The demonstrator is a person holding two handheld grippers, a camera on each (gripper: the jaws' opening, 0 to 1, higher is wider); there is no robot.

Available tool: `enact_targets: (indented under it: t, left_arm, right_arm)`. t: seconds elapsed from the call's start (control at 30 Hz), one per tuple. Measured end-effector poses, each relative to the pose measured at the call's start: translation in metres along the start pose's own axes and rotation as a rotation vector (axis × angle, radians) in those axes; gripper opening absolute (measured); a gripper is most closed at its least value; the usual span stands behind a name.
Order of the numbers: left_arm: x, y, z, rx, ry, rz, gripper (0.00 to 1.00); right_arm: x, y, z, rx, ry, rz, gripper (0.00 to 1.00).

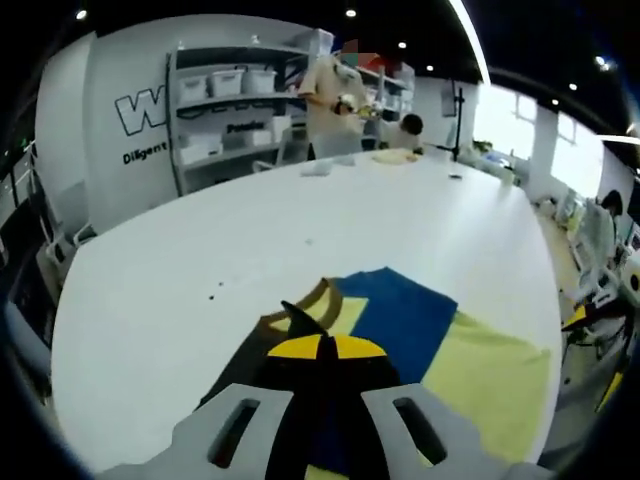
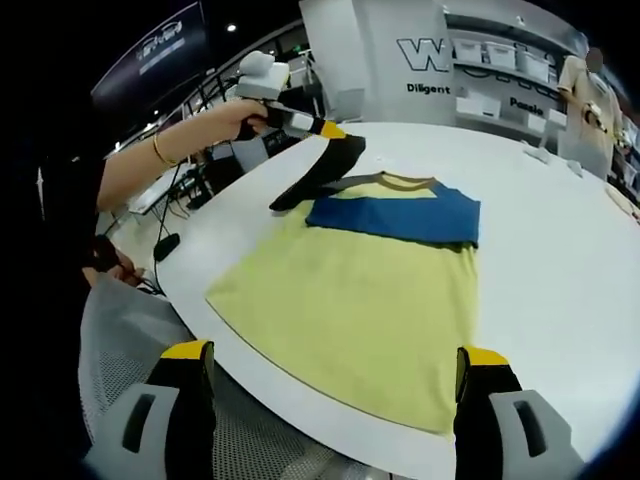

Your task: Fold the garment on the visible template until the final outline fits inside the template.

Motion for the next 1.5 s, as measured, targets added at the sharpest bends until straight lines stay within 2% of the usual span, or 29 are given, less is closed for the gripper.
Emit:
enact_targets:
  t: [0.27,0.33,0.5,0.73,0.97,1.3,1.5]
  left_arm:
    - [-0.021,-0.023,0.000,0.008,-0.010,-0.038,0.00]
    - [-0.027,-0.028,0.001,-0.003,0.017,-0.064,0.00]
    - [-0.039,-0.039,0.008,-0.017,0.001,-0.083,0.00]
    - [-0.051,-0.048,0.011,-0.031,-0.002,-0.105,0.00]
    - [-0.068,-0.056,0.020,-0.062,-0.041,-0.143,0.00]
    - [-0.091,-0.065,0.008,-0.039,-0.072,-0.185,0.00]
    - [-0.099,-0.072,-0.003,-0.012,-0.072,-0.183,0.00]
  right_arm:
    - [-0.003,0.006,0.000,-0.002,-0.004,-0.020,0.99]
    - [-0.004,0.007,-0.001,-0.004,-0.010,-0.025,0.99]
    - [-0.005,0.008,-0.004,0.000,-0.023,-0.031,0.99]
    - [-0.007,0.008,-0.007,0.013,-0.027,-0.031,0.99]
    - [-0.009,0.007,-0.008,0.014,-0.031,-0.028,0.99]
    - [-0.011,0.008,-0.012,0.024,-0.037,-0.030,0.99]
    - [-0.011,0.009,-0.013,0.022,-0.039,-0.028,0.99]
Point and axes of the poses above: the point that each gripper's makers call its tool centre point, and the gripper's own axes: y roughly backward along the fingers, x roughly to its left, z roughly out of its top, the point moved 9 cm from there along y, roughly backward along the fingers, and after that the axes turned 11 degrees about -x, right-handed, at the moved point
